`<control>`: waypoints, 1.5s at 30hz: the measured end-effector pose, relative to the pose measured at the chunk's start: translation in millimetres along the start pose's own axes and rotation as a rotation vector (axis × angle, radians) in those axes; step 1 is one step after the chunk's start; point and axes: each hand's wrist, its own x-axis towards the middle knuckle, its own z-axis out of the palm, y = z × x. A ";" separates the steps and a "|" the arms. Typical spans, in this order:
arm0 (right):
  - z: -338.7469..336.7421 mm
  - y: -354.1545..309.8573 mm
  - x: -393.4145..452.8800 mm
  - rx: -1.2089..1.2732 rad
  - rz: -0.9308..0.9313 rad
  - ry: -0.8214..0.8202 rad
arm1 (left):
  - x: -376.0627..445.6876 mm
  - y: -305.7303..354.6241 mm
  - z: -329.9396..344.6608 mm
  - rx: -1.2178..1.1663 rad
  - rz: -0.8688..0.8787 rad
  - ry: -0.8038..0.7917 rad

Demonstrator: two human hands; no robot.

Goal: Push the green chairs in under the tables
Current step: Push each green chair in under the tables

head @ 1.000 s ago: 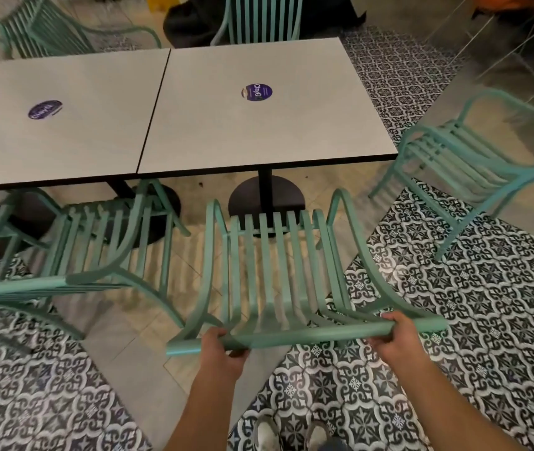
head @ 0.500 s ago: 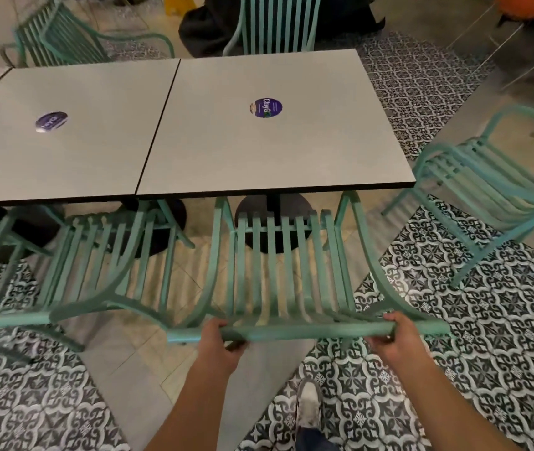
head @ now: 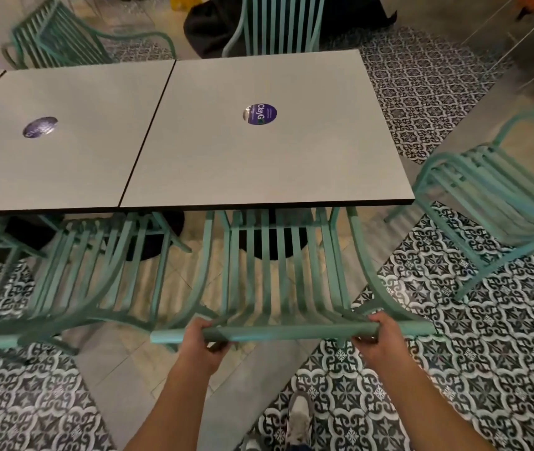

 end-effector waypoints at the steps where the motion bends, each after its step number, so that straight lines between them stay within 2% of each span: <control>1: -0.7 0.3 0.7 -0.002 -0.006 -0.010 | 0.0 -0.1 0.0 0.000 -0.009 0.006; 6: -3.8 3.0 -4.0 -0.083 -0.049 -0.042 | -5.0 1.6 -1.7 -0.023 -0.031 -0.018; 16: 1.9 -0.2 -9.8 0.081 0.017 -0.057 | -6.4 2.7 -2.8 -0.007 -0.027 -0.012; 22: -1.1 0.8 -12.3 -0.043 -0.044 -0.053 | -3.5 1.1 -3.9 0.009 0.002 -0.016; 45: -1.1 10.5 -9.7 0.020 -0.015 -0.060 | 9.2 8.1 -15.0 0.047 -0.015 -0.043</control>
